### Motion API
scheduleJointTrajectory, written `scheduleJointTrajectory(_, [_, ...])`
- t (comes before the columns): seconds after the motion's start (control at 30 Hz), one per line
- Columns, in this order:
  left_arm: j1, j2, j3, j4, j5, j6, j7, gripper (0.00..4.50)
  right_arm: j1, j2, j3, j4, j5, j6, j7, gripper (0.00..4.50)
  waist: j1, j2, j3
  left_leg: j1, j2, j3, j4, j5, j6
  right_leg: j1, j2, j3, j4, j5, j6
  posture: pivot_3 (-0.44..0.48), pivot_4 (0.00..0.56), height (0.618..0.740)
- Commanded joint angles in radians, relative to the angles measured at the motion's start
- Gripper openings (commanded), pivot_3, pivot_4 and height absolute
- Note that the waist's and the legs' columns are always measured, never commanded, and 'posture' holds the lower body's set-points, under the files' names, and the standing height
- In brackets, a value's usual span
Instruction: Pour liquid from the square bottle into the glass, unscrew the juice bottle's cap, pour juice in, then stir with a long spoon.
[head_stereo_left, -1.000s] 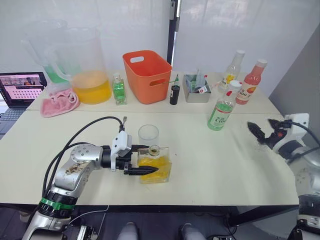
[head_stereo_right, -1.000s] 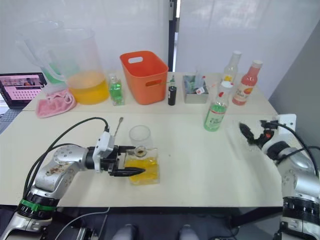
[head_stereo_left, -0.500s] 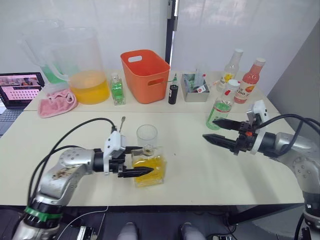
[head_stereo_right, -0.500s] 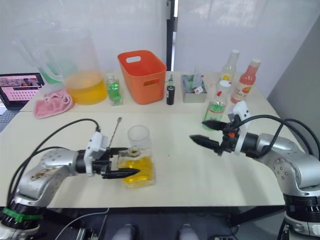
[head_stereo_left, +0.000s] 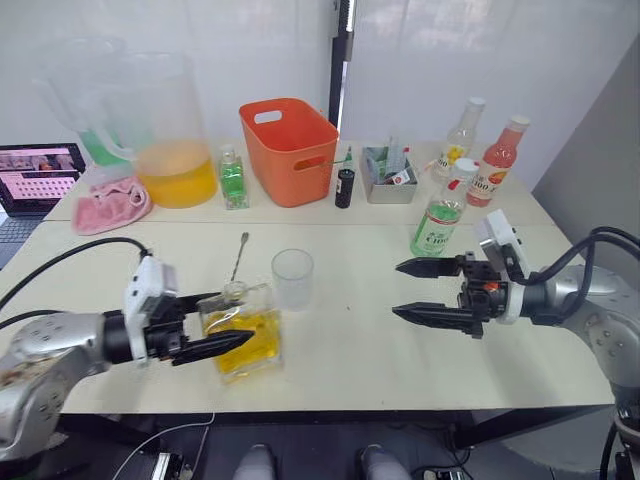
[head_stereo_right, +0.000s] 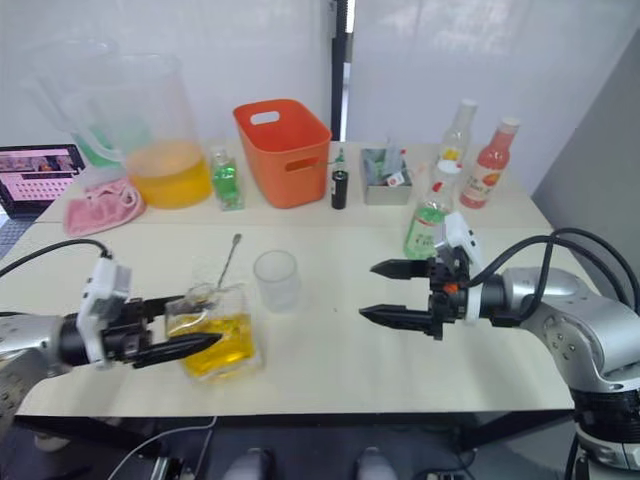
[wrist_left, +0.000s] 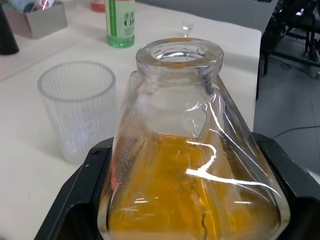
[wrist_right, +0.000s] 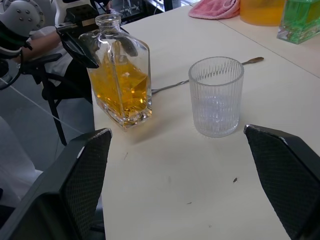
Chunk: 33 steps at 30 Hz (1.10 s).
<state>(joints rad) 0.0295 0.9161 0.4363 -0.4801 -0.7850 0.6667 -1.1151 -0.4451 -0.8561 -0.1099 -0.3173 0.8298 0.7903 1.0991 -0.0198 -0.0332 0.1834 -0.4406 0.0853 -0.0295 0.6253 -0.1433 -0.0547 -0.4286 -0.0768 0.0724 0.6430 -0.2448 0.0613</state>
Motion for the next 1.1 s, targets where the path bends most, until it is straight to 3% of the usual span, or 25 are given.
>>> scheduleJointTrajectory(0.03, [0.003, 0.049, 0.139, 0.01, -0.029, -0.023, -0.043, 2.8, -0.035, 0.009, 0.019, 0.034, -0.028, -0.049, 0.041, 4.48, 0.001, 0.0, 0.0, 0.0, 0.0, 0.0, 0.0, 0.0, 0.0, 0.0, 0.0, 0.0, 0.0, 0.0, 0.0, 0.0, 0.15, 0.703])
scheduleJointTrajectory(0.2, [-0.033, 0.141, 0.243, 0.192, 0.036, -0.071, -0.079, 2.8, -0.057, 0.031, 0.047, 0.062, -0.052, -0.073, 0.062, 4.48, 0.006, -0.002, 0.001, 0.0, 0.0, 0.0, 0.0, 0.0, 0.0, -0.002, 0.0, 0.0, 0.0, 0.0, -0.001, 0.0, 0.15, 0.703])
scheduleJointTrajectory(0.3, [-0.064, 0.189, 0.249, 0.292, 0.084, -0.124, -0.116, 2.8, -0.066, 0.049, 0.054, 0.074, -0.067, -0.085, 0.056, 4.48, 0.006, -0.002, 0.001, -0.002, 0.0, 0.001, -0.001, 0.0, 0.0, -0.004, 0.0, 0.0, 0.0, 0.0, -0.001, 0.0, 0.15, 0.703])
scheduleJointTrajectory(0.5, [-0.334, 0.253, 0.116, 0.6, 0.207, -0.28, -0.095, 2.8, -0.047, 0.06, 0.032, 0.047, -0.066, -0.072, 0.027, 4.48, 0.014, -0.003, 0.001, -0.008, 0.001, 0.001, -0.001, 0.0, 0.0, -0.01, 0.0, -0.001, 0.002, 0.001, -0.002, 0.0, 0.15, 0.703])
scheduleJointTrajectory(0.67, [-0.564, 0.211, -0.05, 0.774, 0.356, -0.44, -0.03, 2.8, 0.001, 0.057, 0.005, 0.002, -0.054, -0.06, -0.017, 4.48, 0.016, -0.003, 0.001, -0.009, 0.001, 0.002, -0.001, 0.0, 0.0, -0.01, 0.0, -0.001, 0.003, 0.001, -0.001, 0.0, 0.15, 0.703])
scheduleJointTrajectory(0.8, [-0.691, 0.144, -0.163, 0.871, 0.51, -0.573, 0.101, 2.8, 0.038, 0.057, -0.01, -0.035, -0.038, -0.044, -0.056, 4.48, 0.023, -0.004, 0.001, -0.009, 0.001, 0.001, 0.0, 0.0, 0.0, -0.01, 0.001, -0.001, 0.003, 0.006, 0.006, 0.0, 0.15, 0.703])
scheduleJointTrajectory(1.1, [-0.845, 0.018, -0.279, 0.902, 0.604, -0.609, 0.182, 2.8, 0.076, 0.067, -0.037, -0.076, -0.025, -0.02, -0.121, 4.48, 0.023, -0.005, 0.001, -0.013, 0.0, 0.0, 0.001, 0.0, 0.0, -0.011, 0.001, -0.001, 0.003, 0.008, 0.006, 0.0, 0.15, 0.703])
